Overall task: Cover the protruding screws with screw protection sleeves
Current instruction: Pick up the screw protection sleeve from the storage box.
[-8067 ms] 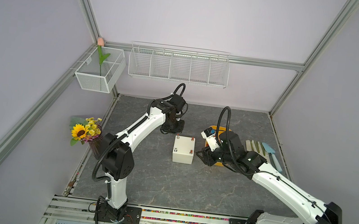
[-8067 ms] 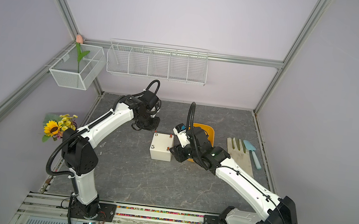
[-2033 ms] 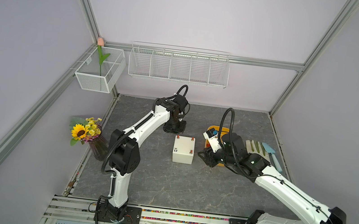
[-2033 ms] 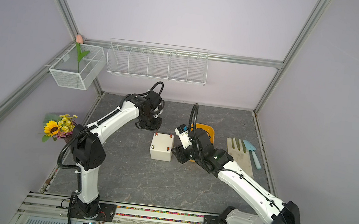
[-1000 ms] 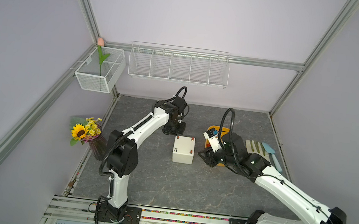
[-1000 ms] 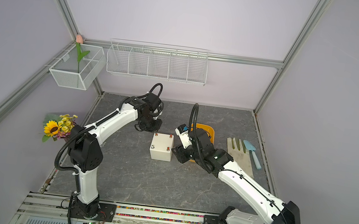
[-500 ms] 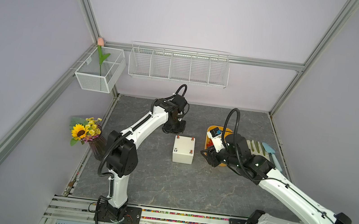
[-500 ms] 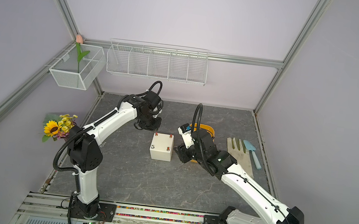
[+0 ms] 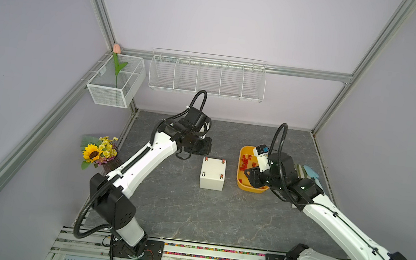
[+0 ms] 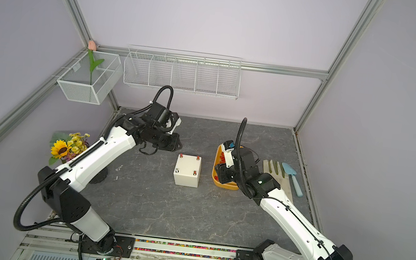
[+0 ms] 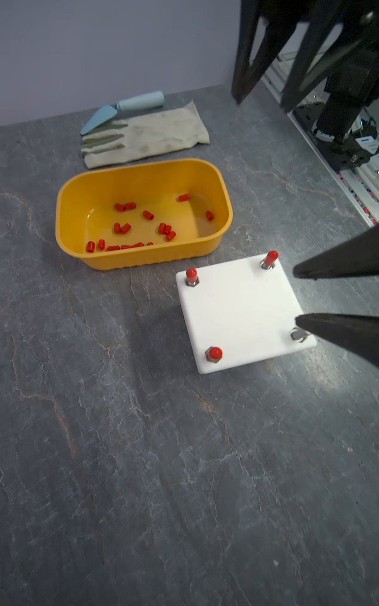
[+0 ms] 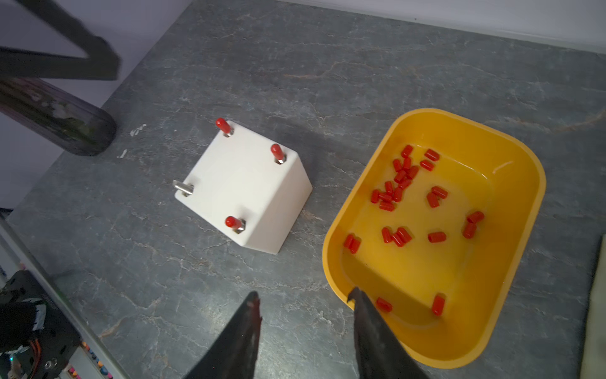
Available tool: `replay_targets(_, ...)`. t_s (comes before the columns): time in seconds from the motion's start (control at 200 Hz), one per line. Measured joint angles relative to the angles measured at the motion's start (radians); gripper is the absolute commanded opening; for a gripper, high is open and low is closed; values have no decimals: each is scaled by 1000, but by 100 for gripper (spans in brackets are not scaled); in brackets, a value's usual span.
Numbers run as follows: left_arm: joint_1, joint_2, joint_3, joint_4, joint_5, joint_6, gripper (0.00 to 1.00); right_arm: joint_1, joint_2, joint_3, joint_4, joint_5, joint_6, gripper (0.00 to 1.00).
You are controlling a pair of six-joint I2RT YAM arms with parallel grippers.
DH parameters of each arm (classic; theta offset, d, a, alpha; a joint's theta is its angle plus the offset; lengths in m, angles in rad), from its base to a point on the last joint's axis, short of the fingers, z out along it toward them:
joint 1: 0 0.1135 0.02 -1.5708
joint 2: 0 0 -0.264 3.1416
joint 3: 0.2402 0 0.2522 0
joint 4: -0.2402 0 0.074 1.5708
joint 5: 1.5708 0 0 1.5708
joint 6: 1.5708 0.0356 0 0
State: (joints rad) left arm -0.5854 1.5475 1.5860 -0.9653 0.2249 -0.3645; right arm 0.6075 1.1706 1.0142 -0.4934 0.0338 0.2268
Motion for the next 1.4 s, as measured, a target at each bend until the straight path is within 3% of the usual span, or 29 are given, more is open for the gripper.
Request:
replay_targets(0.215, -27, -210, -280, 217, 50, -100, 31, -95, 137, 40, -37, 20, 43, 47)
replay_targets(0.53, -43, -385, -501, 436, 69, -212, 33, -160, 377, 154, -123, 112, 103, 49)
replay_targets(0.91, -44, -407, -541, 509, 87, -257, 34, -168, 574, 205, -137, 53, 117, 55)
replay_targets(1.155, -44, -405, -559, 533, 94, -280, 34, -167, 645, 241, -120, -10, 122, 45)
replay_targets(1.405, -45, -405, -565, 542, 94, -294, 34, -169, 732, 337, -90, -20, 125, 47)
